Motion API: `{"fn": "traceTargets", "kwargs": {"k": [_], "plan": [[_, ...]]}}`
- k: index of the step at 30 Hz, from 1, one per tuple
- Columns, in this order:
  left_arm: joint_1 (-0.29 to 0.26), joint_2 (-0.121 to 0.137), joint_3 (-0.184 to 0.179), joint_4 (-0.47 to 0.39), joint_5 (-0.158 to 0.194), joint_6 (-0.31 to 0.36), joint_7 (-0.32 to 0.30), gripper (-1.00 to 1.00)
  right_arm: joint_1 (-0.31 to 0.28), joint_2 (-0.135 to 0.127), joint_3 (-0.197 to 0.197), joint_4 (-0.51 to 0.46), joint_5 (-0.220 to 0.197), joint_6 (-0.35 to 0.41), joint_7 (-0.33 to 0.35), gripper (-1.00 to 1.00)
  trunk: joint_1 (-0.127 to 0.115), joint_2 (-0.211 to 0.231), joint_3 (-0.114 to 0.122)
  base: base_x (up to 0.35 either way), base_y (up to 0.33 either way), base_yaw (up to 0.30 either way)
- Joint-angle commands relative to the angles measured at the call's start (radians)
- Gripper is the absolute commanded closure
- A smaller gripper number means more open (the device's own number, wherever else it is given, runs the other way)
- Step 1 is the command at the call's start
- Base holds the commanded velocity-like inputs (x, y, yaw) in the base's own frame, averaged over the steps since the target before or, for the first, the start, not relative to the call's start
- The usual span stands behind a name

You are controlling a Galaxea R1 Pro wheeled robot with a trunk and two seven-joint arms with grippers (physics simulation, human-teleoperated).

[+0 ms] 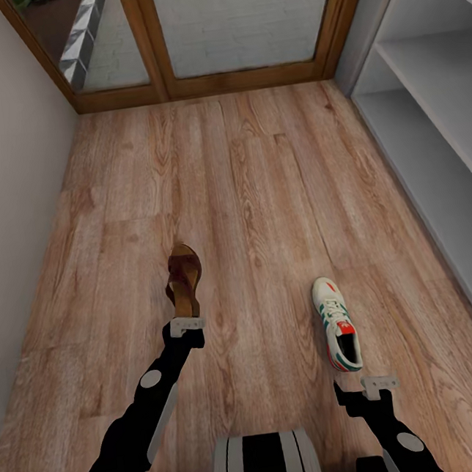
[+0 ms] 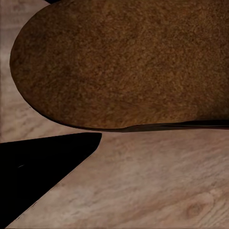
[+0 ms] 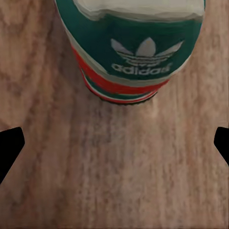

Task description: Pick up the two gym shoes and the two sandals from the corridor floor and place them onto the hallstand (shoe rack) in the corridor, making sure they are on the rack and not on the floor. Arrange them so the two gym shoes are next to each other and the two sandals are next to each other.

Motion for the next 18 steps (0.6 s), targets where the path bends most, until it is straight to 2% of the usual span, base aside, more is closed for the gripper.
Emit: {"fn": "traceTargets", "kwargs": {"k": [1, 4, 18], "plan": [[0.0, 0.0, 0.0, -0.002, 0.006, 0.006, -0.001, 1.0, 0.0, 0.0, 0.0, -0.001, 0.001, 0.002, 0.0, -1.0, 0.0, 0.0, -0.006, 0.0, 0.0, 0.0], [0.0, 0.0, -0.001, -0.002, 0.006, 0.006, -0.001, 1.0, 0.0, 0.0, 0.0, -0.001, 0.001, 0.002, 0.0, -1.0, 0.002, -0.001, -0.022, 0.0, 0.0, 0.0], [0.0, 0.0, -0.002, -0.003, 0.006, 0.006, -0.001, 1.0, 0.0, -0.002, -0.003, -0.005, 0.001, 0.002, -0.002, -1.0, 0.002, -0.001, -0.036, 0.0, 0.0, 0.0]]}}
